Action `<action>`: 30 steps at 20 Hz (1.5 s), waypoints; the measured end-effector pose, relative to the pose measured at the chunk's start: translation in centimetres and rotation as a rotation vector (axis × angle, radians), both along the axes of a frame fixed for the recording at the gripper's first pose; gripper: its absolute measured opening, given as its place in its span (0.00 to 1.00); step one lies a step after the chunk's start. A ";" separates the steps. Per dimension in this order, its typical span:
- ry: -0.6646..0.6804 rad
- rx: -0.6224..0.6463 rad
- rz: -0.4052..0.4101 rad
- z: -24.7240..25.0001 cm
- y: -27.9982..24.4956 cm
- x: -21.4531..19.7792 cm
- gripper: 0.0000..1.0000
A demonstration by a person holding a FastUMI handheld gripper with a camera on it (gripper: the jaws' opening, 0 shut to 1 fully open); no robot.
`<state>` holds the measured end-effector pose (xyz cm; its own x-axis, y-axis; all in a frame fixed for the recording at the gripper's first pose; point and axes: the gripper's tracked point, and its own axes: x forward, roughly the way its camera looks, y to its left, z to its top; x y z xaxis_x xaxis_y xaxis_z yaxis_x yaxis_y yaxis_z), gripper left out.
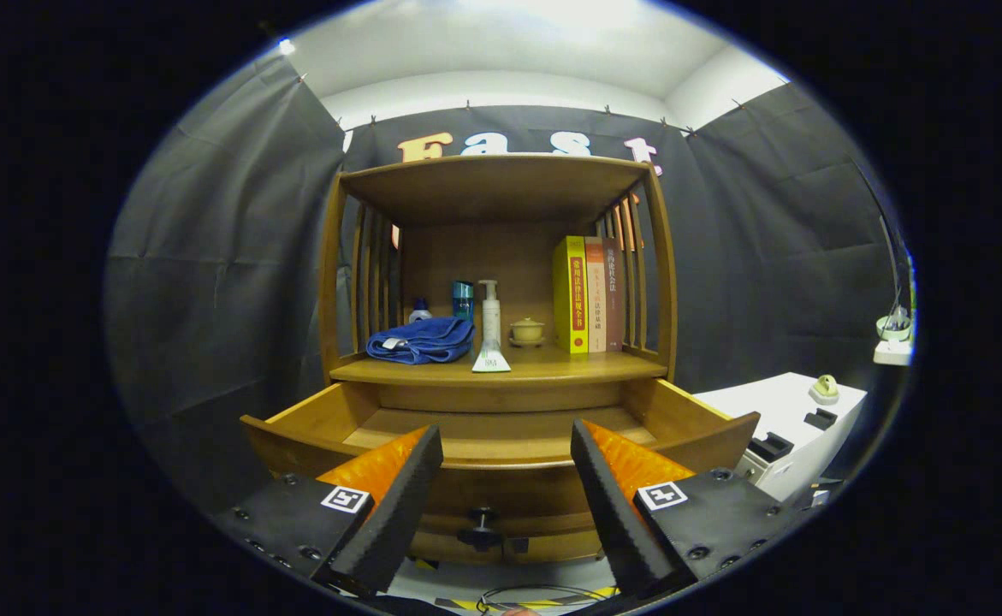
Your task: Pull open the drawer, take out the items inside it, and place them on the countertop above the cabinet.
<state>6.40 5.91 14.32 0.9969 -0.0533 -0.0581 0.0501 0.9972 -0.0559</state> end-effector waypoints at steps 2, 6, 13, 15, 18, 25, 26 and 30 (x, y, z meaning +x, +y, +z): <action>-0.004 -0.002 -0.008 -0.9 -0.3 -0.2 0.98; 0.023 0.025 -0.031 -3.6 -0.6 -0.6 0.98; 0.078 0.026 -0.023 -7.3 -0.5 0.2 0.99; 0.089 0.026 -0.016 -8.0 -0.3 0.4 0.99; 0.090 0.032 -0.010 -8.4 0.0 0.8 1.00; 0.110 0.055 -0.020 -9.7 0.1 2.2 1.00; 0.114 0.058 -0.020 -9.9 0.0 2.5 1.00; 0.135 0.083 -0.013 -10.7 0.3 2.8 0.99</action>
<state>9.16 6.17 3.65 0.9791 -0.0553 -0.1959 0.0603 0.9980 0.0198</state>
